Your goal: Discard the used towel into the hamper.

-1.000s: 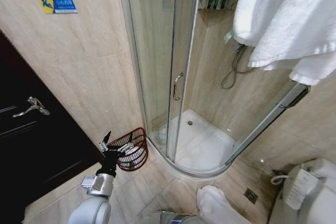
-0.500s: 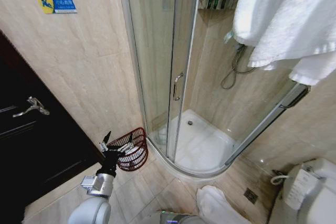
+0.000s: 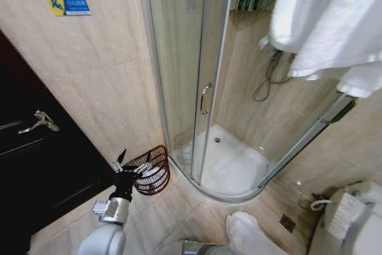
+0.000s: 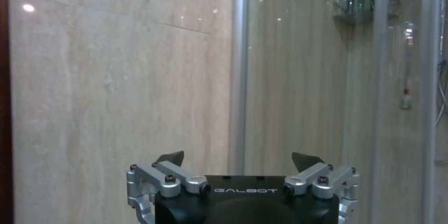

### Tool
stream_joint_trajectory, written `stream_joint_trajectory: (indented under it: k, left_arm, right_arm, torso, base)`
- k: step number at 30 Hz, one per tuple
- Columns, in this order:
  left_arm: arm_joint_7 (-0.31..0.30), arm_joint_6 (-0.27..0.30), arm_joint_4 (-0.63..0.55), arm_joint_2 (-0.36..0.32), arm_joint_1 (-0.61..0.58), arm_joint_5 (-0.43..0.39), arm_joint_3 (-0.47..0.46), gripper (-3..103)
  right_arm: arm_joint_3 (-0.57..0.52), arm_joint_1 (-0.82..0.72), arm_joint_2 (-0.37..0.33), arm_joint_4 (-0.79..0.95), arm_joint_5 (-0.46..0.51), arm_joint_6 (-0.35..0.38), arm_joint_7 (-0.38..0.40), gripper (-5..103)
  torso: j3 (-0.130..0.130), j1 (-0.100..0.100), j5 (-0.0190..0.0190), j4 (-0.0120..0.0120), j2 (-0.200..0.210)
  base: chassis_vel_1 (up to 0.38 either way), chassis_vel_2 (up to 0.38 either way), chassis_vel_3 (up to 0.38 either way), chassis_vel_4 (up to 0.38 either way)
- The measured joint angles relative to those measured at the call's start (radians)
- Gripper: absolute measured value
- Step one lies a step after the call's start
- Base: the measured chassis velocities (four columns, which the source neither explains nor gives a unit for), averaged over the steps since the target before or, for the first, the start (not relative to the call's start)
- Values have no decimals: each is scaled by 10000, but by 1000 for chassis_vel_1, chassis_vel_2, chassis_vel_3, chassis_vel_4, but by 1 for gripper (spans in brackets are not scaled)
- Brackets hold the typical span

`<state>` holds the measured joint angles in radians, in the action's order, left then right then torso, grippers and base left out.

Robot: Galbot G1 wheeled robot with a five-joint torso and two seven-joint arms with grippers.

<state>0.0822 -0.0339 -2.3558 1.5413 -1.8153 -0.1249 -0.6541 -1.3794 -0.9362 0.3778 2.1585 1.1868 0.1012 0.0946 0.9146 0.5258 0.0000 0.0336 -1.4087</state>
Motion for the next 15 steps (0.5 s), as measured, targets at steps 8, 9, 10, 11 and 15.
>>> stream_joint_trajectory:
  k: [8, 9, 10, 11, 15]
  left_arm:
    - [-1, 0, 0, -6, 0, -1, -5, 100]
    - [-1, 0, 0, -5, 0, 0, -4, 100]
    - [-1, 0, 0, -5, 0, 0, -4, 100]
    - [-1, 0, 0, -1, 0, 0, -2, 100]
    - [-1, 0, 0, 1, 0, 0, 1, 100]
  right_arm:
    - [-20, -22, -204, -87, 72, -128, 180, 100]
    - [-20, -11, -288, -146, 69, -105, 223, 100]
    - [-20, -11, -288, -146, 69, -105, 223, 100]
    - [-9, 69, -447, -271, 80, -74, 273, 100]
    - [58, 269, -1059, -710, 479, -65, 388, 100]
  torso:
    - [0, 0, -4, 4, -1]
    - [1, 1, 0, 4, -1]
    - [1, 1, 0, 4, -1]
    - [1, 2, 7, 2, -1]
    - [1, 2, 8, -2, -1]
  base:
    - [134, 136, -129, -128]
    - [0, 0, 0, 0]
    - [0, 0, 0, 0]
    - [0, 0, 0, 0]
    - [-59, -48, 41, 39]
